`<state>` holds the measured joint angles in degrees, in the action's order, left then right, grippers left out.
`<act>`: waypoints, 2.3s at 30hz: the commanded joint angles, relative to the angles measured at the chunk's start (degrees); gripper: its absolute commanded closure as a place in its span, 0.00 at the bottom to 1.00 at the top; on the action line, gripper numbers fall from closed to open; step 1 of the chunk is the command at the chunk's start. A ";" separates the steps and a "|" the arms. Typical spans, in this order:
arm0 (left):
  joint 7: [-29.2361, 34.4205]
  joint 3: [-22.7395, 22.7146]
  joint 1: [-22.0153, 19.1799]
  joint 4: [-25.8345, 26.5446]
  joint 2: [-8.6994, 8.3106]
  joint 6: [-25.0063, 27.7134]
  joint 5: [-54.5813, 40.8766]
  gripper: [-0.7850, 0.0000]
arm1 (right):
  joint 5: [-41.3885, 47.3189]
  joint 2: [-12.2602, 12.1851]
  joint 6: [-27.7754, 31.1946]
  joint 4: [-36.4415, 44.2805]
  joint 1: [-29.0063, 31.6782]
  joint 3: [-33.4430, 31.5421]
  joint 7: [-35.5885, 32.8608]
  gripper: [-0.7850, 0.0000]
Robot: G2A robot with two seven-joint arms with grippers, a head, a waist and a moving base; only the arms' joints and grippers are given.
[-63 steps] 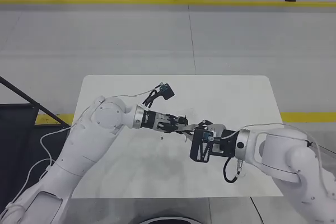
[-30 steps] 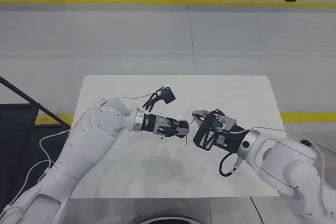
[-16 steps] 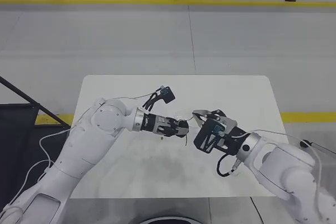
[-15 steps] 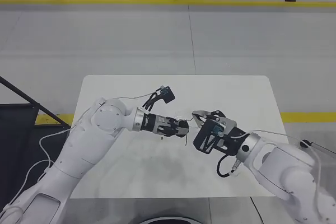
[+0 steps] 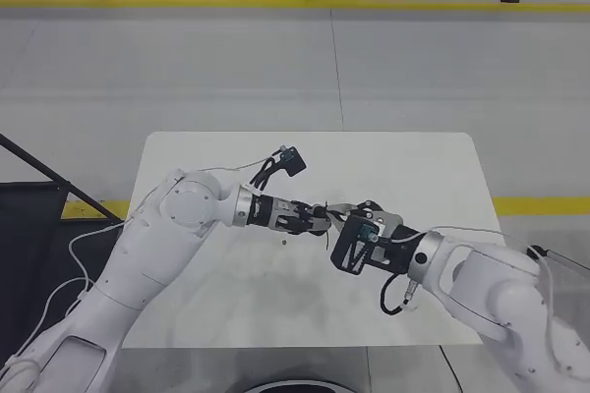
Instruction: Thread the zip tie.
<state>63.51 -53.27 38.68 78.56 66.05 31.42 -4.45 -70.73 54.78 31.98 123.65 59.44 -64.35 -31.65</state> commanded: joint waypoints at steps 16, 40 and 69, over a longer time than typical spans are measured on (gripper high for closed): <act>-4.47 -0.55 -0.36 -1.14 0.02 0.31 1.09 1.00 | 27.12 -1.02 6.40 -5.14 4.51 -11.49 1.56 0.00; -10.90 -1.43 1.99 2.33 -0.24 3.00 6.38 1.00 | 42.12 -1.54 -0.76 -11.56 6.40 -9.33 -10.72 0.00; -12.47 -0.98 2.64 3.59 -0.46 5.96 8.83 1.00 | 48.30 0.13 -6.44 -17.96 -0.60 -0.64 -14.46 0.53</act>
<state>50.94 -54.29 41.33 82.13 65.60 37.32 4.41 -22.37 54.88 25.54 105.73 58.99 -65.10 -46.14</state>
